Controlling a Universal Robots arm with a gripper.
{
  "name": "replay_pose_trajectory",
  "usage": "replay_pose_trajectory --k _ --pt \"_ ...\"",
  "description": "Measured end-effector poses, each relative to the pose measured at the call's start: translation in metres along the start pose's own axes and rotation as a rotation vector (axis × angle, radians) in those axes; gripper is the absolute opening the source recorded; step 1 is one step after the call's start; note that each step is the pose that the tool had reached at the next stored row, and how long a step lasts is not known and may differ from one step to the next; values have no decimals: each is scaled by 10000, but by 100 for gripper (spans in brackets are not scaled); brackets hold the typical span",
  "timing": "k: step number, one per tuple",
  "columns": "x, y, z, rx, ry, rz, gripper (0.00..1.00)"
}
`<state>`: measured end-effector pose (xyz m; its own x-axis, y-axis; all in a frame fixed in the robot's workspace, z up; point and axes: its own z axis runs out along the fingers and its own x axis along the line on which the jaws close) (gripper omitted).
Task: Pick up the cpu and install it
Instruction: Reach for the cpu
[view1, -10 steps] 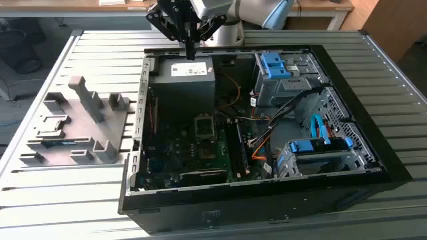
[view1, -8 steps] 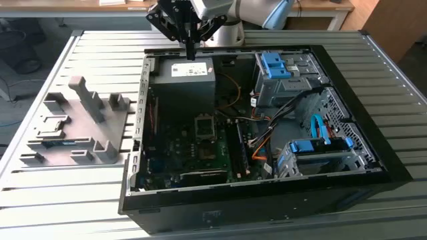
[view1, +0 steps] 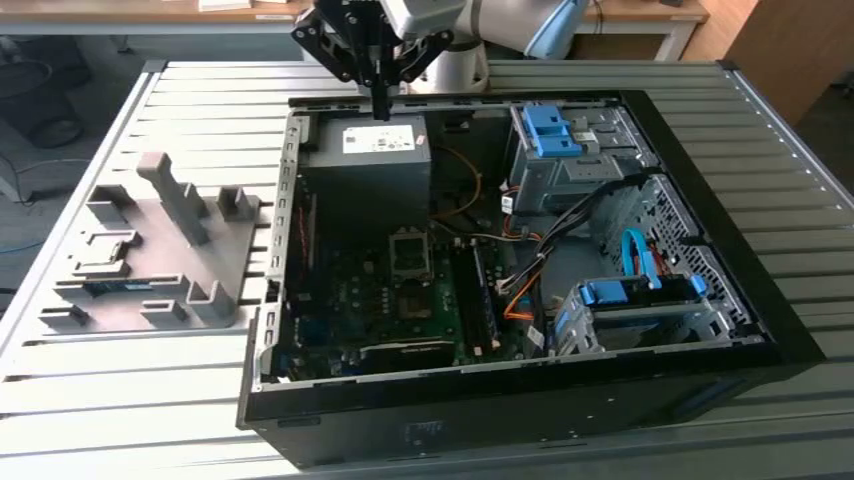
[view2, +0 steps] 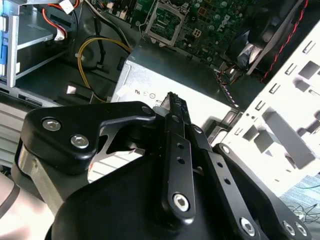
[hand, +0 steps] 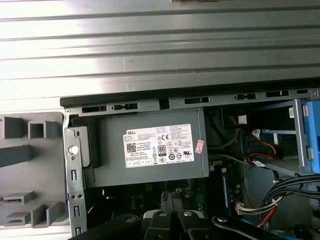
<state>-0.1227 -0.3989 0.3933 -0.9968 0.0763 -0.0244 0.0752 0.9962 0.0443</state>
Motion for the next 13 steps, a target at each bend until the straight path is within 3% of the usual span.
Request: replay_pose_trajectory --k 5,13 --pt "58 -5 -1 0 -1 -2 10" --pt "341 -26 -9 -1 -16 -2 10"
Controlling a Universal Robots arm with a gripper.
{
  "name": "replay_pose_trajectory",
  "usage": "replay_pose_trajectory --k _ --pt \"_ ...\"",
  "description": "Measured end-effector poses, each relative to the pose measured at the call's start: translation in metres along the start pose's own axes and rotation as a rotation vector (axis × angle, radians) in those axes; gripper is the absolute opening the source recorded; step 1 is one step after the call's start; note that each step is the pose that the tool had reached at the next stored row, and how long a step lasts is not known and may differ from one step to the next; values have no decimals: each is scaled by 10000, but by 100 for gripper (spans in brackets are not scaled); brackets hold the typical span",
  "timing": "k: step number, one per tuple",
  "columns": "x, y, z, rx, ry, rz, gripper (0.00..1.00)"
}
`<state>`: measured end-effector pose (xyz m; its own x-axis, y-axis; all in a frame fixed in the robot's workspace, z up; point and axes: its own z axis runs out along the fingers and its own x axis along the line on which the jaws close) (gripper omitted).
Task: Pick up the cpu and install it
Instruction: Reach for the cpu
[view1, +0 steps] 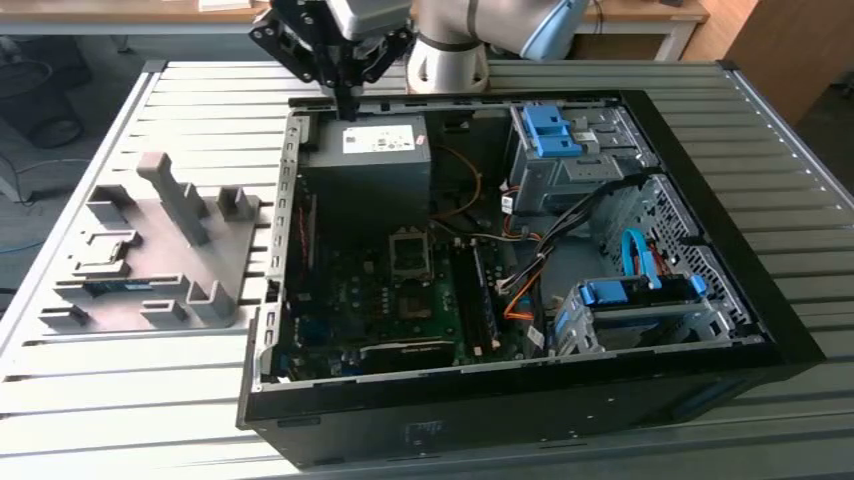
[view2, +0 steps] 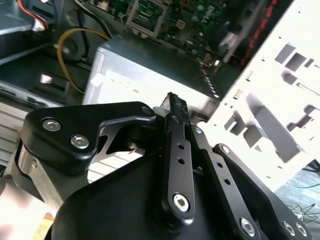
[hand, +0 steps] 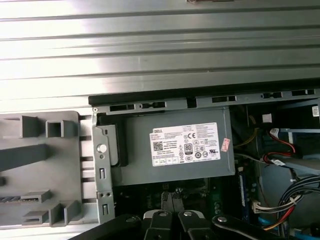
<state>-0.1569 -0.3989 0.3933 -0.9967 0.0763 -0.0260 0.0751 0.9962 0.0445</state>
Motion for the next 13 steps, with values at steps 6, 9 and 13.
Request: replay_pose_trajectory --k 6,9,13 --pt "242 -18 -4 0 -4 -2 10" --pt "361 -27 -4 -1 -6 0 10" --pt "507 -38 -5 1 -4 0 10"
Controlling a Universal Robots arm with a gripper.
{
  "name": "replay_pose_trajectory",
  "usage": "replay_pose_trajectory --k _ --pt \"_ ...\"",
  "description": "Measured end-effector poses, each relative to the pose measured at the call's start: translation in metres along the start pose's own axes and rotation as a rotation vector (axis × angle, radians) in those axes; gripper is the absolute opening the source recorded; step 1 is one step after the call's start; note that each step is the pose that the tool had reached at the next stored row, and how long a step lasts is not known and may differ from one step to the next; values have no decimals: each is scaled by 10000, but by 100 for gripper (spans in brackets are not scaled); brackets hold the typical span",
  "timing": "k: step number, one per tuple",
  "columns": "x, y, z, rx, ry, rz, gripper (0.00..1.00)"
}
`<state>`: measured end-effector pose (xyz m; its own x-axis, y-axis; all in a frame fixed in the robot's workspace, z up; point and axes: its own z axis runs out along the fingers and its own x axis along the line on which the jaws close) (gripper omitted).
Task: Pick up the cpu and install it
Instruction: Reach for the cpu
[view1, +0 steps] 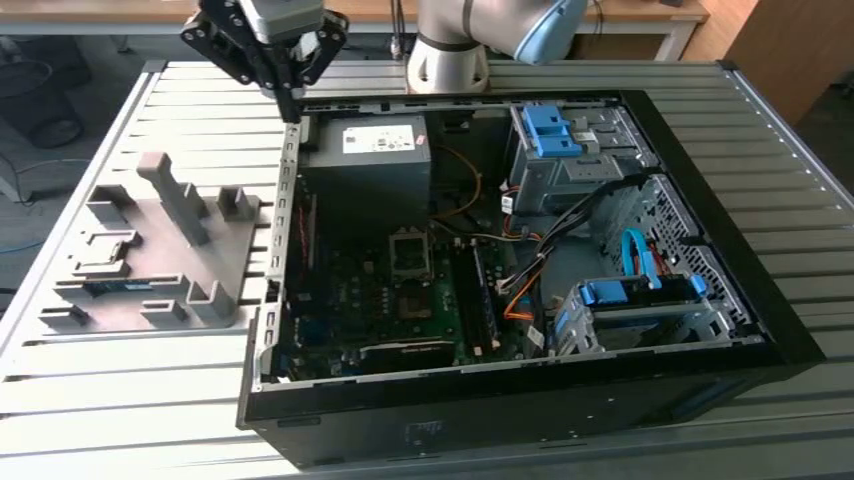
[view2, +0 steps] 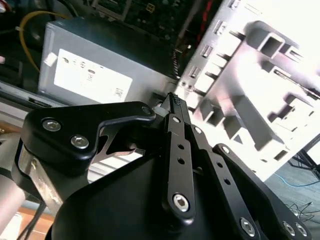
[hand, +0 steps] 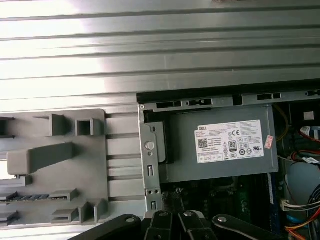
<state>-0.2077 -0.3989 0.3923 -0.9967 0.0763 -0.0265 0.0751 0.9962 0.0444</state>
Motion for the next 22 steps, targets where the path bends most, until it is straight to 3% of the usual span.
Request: replay_pose_trajectory --k 22 --pt "676 -53 25 -4 -1 -1 10"
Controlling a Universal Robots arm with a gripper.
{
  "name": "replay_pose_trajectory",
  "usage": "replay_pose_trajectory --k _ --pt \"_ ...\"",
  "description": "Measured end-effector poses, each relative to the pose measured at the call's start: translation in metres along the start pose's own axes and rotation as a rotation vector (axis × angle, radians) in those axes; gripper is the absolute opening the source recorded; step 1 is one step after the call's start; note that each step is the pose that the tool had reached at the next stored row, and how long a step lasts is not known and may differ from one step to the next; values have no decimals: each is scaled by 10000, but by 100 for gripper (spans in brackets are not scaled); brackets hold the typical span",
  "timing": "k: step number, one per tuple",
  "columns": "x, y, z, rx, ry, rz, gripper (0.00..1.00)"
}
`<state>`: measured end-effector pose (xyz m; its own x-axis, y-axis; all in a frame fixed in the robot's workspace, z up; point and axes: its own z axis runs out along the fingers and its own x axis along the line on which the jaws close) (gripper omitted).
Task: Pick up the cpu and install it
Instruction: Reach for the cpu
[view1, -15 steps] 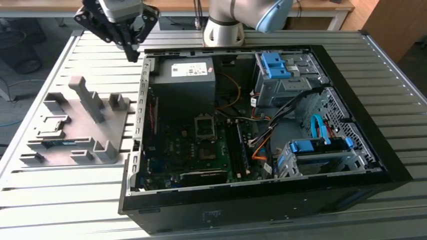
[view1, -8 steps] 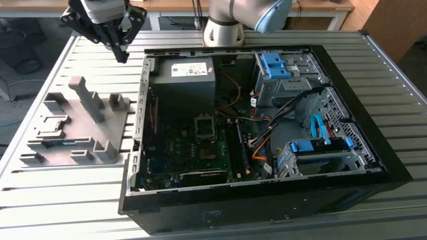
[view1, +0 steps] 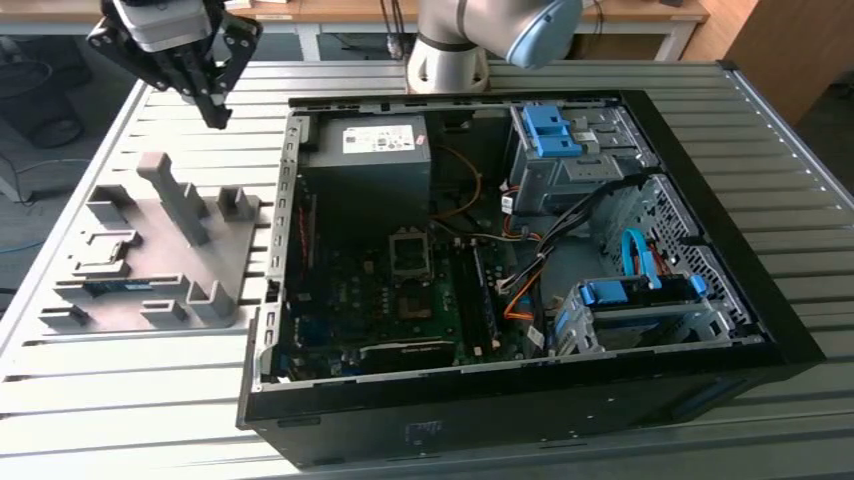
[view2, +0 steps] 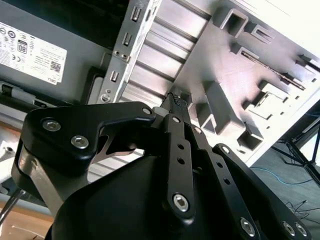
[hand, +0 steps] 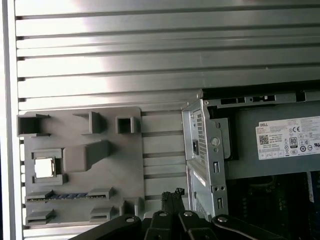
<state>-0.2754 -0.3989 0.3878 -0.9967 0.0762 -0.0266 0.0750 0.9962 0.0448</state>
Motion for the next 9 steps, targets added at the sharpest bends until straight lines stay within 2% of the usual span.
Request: replay_pose_trajectory --k 7,8,9 --pt "144 -11 2 -23 1 2 10" --pt "161 -13 2 -22 9 1 10" --pt "170 -13 7 -20 58 4 10"
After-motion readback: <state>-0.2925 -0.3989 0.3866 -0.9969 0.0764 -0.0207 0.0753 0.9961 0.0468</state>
